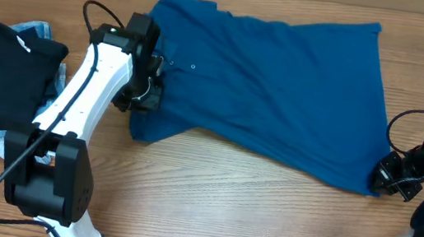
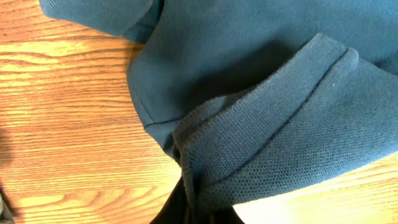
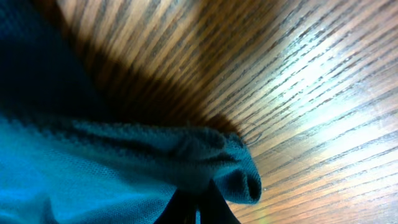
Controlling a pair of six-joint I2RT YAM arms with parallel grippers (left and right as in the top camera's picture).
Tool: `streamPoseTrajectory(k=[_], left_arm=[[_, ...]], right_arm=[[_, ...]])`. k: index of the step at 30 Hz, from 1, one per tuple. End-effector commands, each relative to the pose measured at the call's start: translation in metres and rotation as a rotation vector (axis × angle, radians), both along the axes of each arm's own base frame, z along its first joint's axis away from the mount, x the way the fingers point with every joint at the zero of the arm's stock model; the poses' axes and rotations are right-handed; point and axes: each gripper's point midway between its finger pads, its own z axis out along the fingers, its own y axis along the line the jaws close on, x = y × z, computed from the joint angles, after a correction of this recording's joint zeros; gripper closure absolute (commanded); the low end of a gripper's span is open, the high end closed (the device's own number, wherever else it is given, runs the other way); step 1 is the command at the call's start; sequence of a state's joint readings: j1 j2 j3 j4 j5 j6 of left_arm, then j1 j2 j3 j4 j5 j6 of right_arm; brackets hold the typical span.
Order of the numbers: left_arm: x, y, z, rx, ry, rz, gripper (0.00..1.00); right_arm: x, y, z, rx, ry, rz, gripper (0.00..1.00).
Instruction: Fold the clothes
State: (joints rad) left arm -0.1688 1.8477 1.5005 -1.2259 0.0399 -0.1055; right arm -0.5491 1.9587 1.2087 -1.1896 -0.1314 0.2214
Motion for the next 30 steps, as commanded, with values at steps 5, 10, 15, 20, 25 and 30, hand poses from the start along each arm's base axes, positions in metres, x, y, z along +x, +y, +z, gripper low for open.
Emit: streamPoseTrajectory(k=[5,10,15,20,25,30], left_arm=[[-0.006,0.004,0.017,0.019,-0.016,0.004,0.96],[-0.006,0.004,0.031,0.012,-0.06,0.004,0.96],[-0.008,0.004,0.056,-0.002,-0.138,0.005,0.96],[-0.016,0.006,0.087,-0.018,-0.226,0.006,0.96],[-0.03,0.008,0.092,-0.013,-0.201,0.006,0.96],[-0.017,0.006,0.096,-0.021,-0.257,0.008,0.96]], right_arm=[[0.026,-0.013,0.093,-0.158,-0.28,-0.015,0.96],[0.026,-0.013,0.101,-0.174,-0.306,-0.015,0.96],[0.023,-0.01,0.102,-0.16,-0.298,-0.016,0.96],[0.018,-0.007,0.118,-0.177,-0.327,-0.016,0.96],[0.005,0.001,0.138,-0.192,-0.35,-0.012,0.96],[0.008,0.001,0.149,-0.22,-0.4,-0.006,0.96]])
